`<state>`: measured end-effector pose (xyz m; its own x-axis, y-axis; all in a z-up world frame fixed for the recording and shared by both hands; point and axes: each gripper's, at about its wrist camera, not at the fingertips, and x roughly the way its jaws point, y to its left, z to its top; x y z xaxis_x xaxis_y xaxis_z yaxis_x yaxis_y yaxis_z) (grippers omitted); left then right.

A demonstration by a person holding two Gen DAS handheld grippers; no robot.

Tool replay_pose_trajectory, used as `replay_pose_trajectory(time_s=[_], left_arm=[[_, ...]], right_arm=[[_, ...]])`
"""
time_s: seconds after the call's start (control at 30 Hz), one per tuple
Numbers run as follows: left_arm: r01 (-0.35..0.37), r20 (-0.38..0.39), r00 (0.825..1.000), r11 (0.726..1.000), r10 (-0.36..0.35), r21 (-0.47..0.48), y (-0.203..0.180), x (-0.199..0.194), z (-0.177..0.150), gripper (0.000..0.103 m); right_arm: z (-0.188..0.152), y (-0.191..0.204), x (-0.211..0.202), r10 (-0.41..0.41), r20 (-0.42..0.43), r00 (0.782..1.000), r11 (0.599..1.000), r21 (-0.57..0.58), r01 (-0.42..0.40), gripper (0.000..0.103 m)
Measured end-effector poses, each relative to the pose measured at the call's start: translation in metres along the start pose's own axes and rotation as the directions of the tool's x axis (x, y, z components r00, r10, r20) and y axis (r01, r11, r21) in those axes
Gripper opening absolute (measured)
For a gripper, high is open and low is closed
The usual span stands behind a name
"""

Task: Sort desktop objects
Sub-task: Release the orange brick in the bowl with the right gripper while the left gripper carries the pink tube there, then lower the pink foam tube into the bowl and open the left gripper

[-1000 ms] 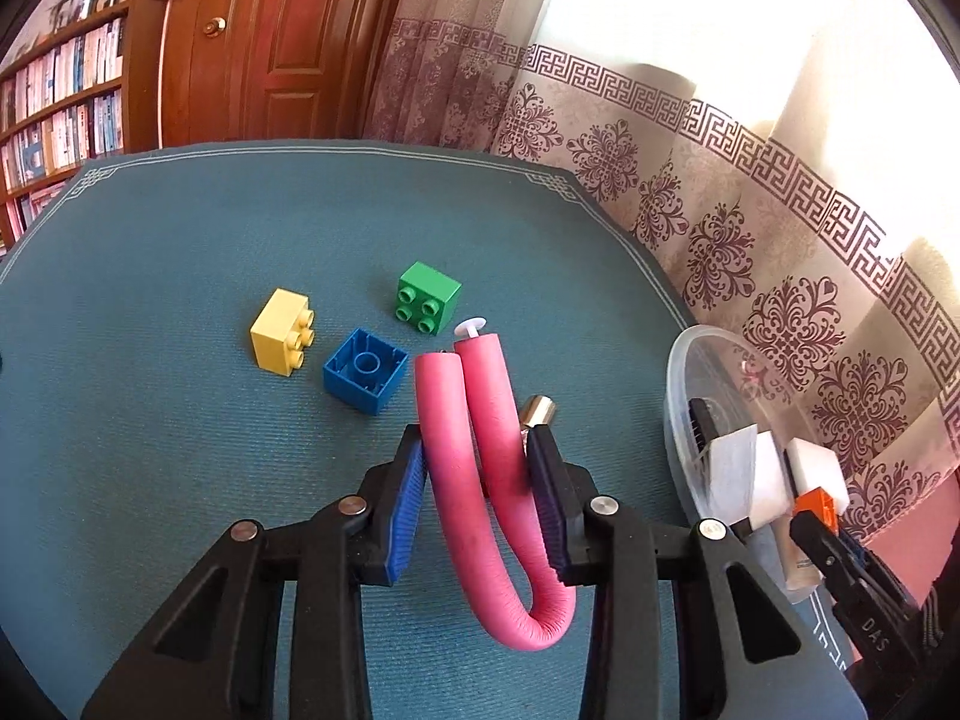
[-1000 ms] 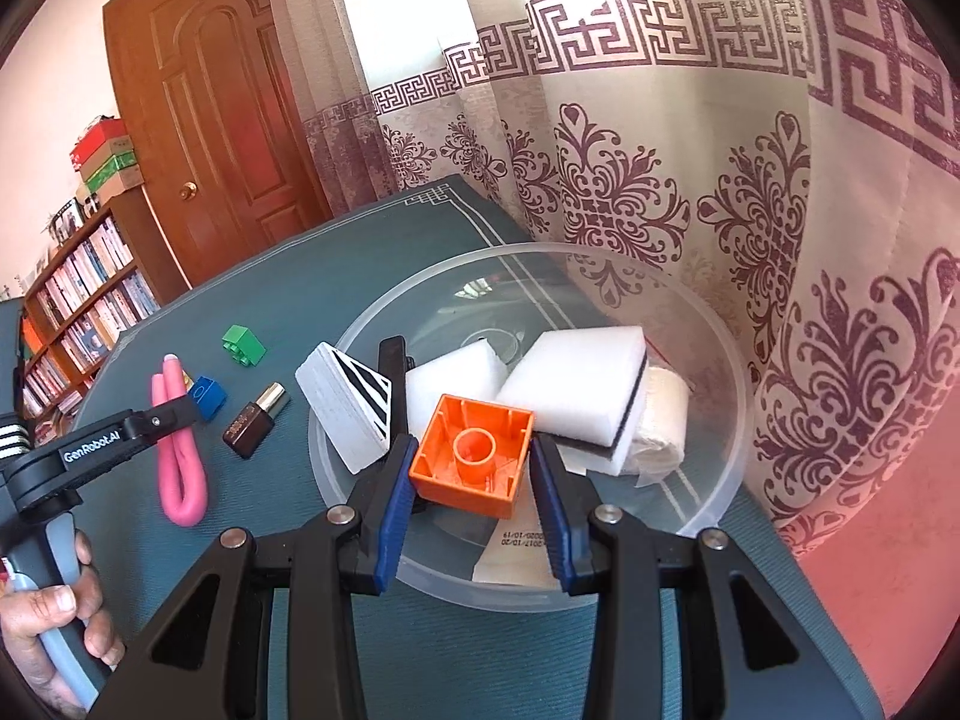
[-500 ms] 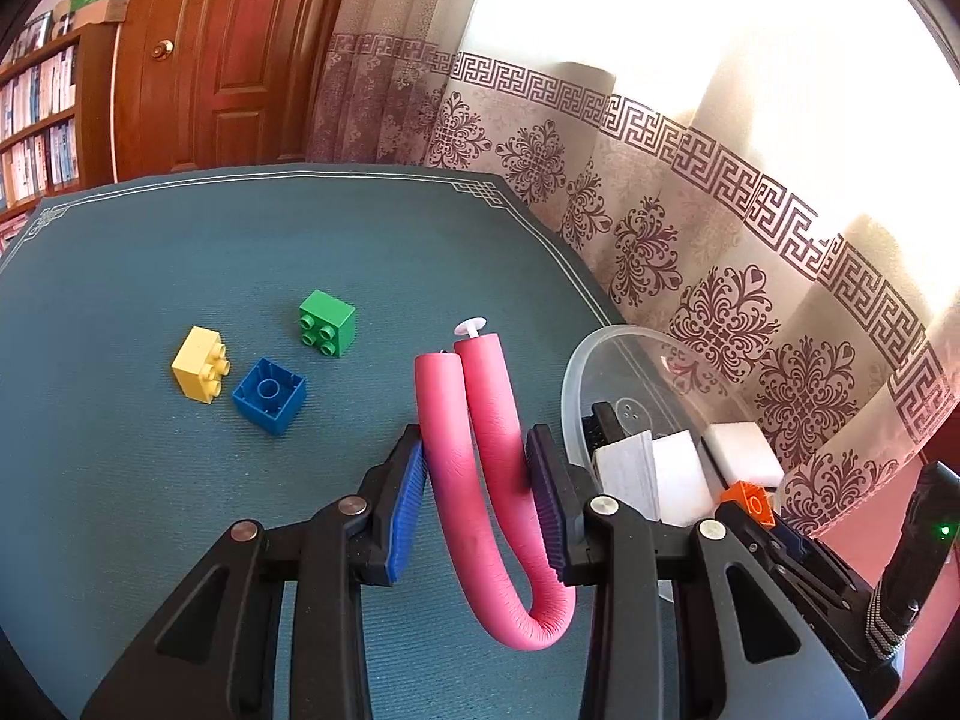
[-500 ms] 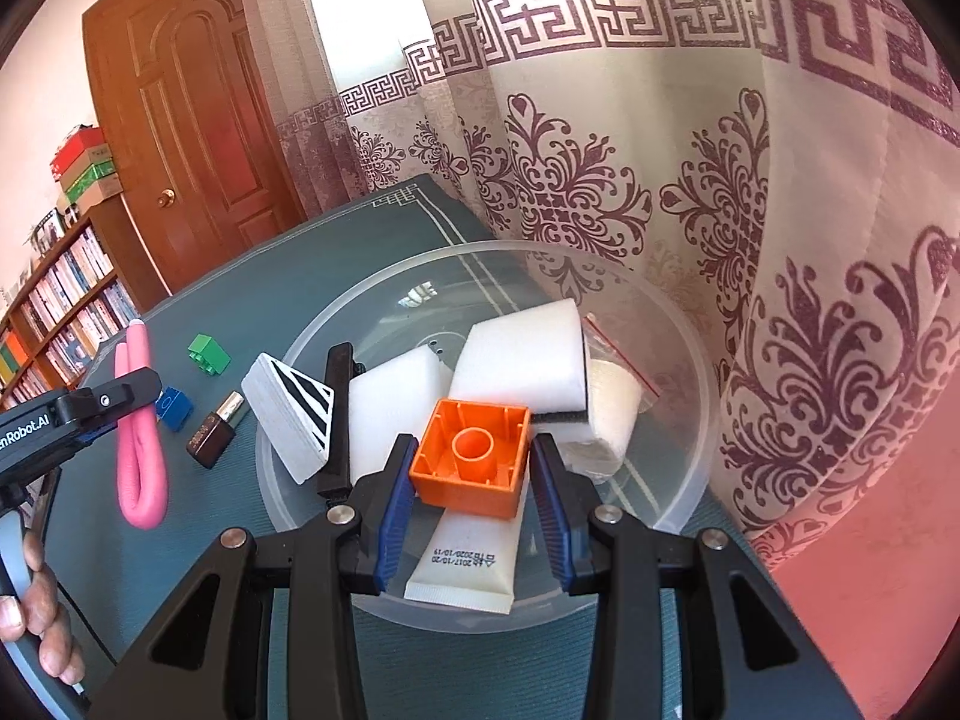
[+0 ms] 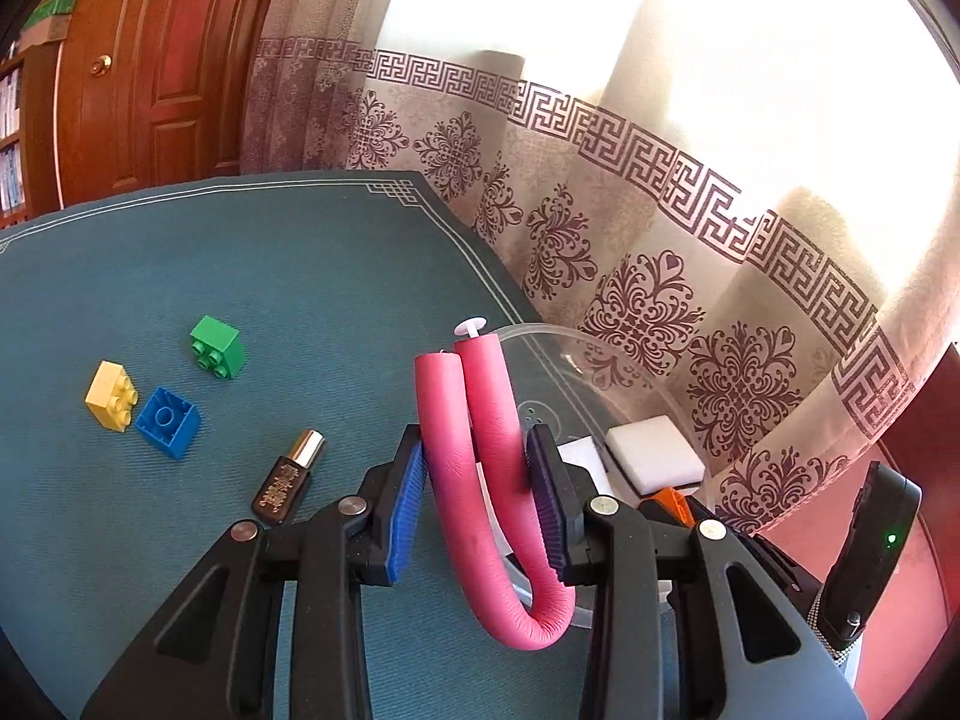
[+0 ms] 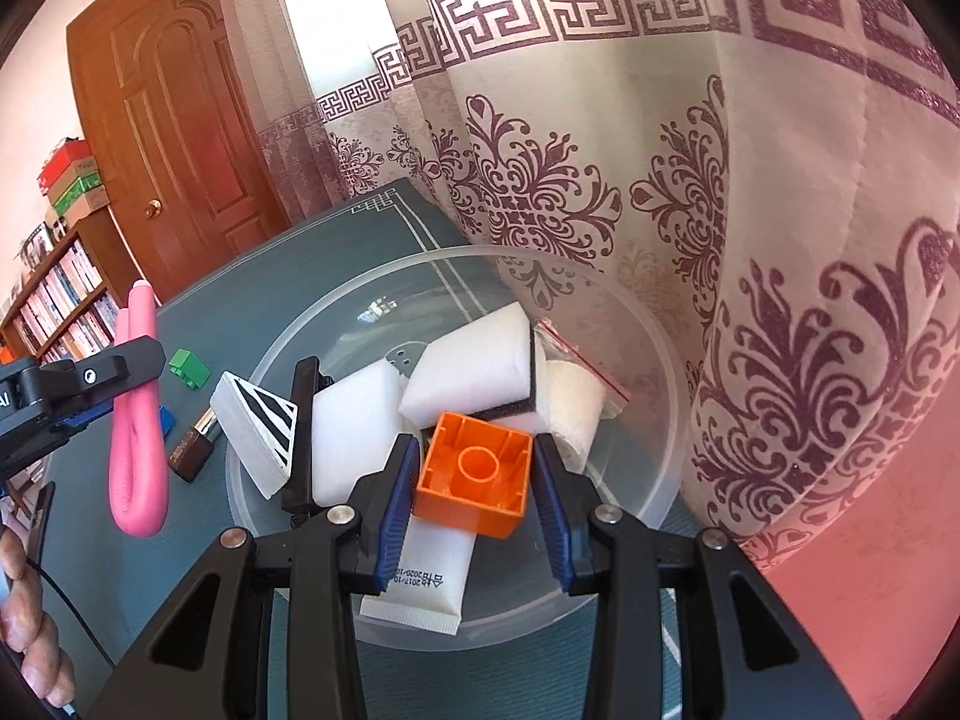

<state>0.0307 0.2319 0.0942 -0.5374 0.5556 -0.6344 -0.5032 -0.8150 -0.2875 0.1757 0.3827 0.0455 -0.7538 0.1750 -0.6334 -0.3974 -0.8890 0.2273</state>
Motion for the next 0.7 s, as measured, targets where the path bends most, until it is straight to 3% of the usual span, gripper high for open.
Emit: replay_pose_trajectory(time_s=[0.27,0.5,0.6,0.7], left_arm=[[0.057,-0.037,0.998,0.997,-0.055,0.061,-0.032,0.022,0.002,0.037],[0.106,-0.118,0.988,0.991,-0.096,0.076,-0.045,0.046,-0.004,0.039],[0.123,-0.147,0.983,0.991,-0.114,0.053,-0.044,0.051,-0.006,0.054],[0.140,-0.136,0.982,0.989,-0.134,0.037,-0.042,0.050,-0.006,0.057]], right_arm=[[0.001,-0.005,-0.003,-0.003,0.008,1.000,1.000,0.009,0.003,0.042],[0.001,-0.011,-0.003,-0.010,0.005,1.000,1.000,0.022,0.010,0.042],[0.004,-0.011,-0.002,-0.010,0.010,1.000,1.000,0.026,0.010,0.042],[0.004,-0.010,-0.004,-0.015,0.018,1.000,1.000,0.024,0.015,0.042]])
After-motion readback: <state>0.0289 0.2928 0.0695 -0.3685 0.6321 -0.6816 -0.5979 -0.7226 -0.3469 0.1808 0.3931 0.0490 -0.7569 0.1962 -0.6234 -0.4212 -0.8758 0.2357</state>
